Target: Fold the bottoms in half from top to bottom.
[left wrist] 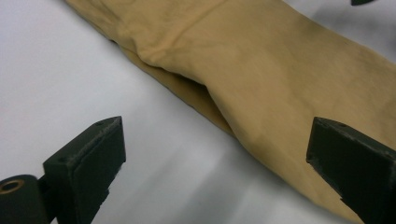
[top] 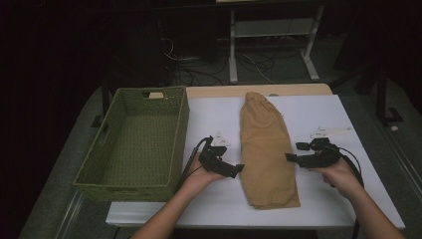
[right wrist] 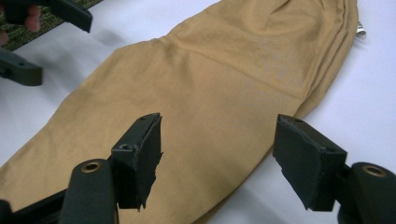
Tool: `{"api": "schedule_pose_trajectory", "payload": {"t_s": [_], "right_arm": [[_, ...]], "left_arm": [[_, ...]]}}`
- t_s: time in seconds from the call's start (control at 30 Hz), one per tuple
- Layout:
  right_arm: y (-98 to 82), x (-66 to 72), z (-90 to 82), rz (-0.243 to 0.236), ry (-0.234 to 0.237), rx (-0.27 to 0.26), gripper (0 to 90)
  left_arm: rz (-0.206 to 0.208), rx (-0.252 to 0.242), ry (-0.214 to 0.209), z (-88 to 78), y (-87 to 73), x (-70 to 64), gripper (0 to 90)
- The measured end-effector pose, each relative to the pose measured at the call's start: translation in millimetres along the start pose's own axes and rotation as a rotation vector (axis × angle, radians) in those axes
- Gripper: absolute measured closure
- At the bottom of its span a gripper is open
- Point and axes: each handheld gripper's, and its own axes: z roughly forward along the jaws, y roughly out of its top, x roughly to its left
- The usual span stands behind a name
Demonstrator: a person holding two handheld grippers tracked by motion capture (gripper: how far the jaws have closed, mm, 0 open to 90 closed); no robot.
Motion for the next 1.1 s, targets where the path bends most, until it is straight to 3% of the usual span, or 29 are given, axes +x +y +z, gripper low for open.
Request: {"api": "schedule_pose_trajectory", "payload": {"t_s": [0.33, 0.67, 1.1], "right_arm": [[-0.1, -0.9, 0.0, -0.001, 0.000, -0.004, 32.3], [0.8, -2.0, 2.5, 0.000, 0.000, 0.002, 32.3], [1.0, -1.6, 1.4, -0.002, 0.003, -0.005, 32.3]], "left_arm": [[-0.021, -0.020, 0.020, 11.0, 13.1, 9.1, 14.1], [-0.057, -0.029, 0.034, 25.6, 25.4, 18.3, 17.2], [-0.048, -0.039, 0.018, 43.0, 40.7, 25.4, 24.6]]}}
